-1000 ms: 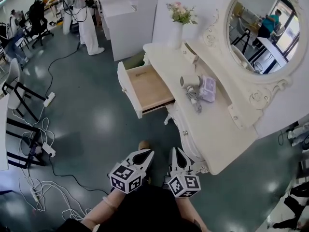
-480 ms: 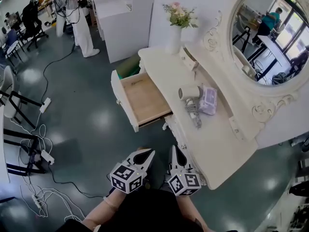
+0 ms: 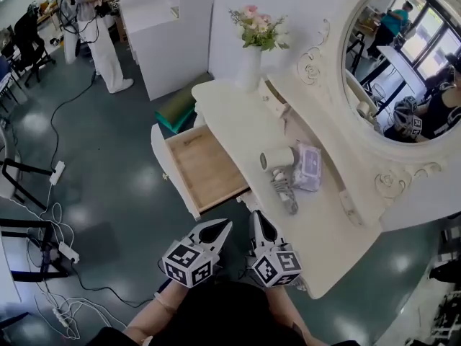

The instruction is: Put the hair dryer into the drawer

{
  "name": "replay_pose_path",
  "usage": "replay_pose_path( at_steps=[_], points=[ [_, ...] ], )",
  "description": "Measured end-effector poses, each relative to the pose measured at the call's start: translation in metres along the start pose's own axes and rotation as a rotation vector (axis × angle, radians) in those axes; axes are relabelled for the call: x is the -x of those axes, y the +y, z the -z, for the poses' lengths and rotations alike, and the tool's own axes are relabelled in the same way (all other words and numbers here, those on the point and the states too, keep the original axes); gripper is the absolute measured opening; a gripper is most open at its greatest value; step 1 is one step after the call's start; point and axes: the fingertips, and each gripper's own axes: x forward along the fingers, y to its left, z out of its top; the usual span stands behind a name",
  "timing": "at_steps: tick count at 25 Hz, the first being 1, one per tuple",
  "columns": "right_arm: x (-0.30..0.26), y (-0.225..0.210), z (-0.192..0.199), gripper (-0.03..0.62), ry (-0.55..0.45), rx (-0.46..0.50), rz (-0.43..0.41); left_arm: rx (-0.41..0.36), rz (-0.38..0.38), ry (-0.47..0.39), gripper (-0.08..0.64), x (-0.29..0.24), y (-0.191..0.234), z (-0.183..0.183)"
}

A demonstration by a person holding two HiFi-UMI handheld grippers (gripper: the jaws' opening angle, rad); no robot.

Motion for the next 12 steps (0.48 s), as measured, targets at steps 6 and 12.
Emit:
replay_pose_path(
  at_steps=[6,12],
  points=[
    [-0.042,-0.008,-0.024,0.023,0.013,0.028,0.000,-0.016,0.041,-0.012,0.000,-0.021,0.019,-0.034],
    [-0.083,-0.009,-0.035,0.023,0.033,0.040,-0.034,-0.024,0.047,-0.008,0.000,-0.044,0.048,-0.059]
  ],
)
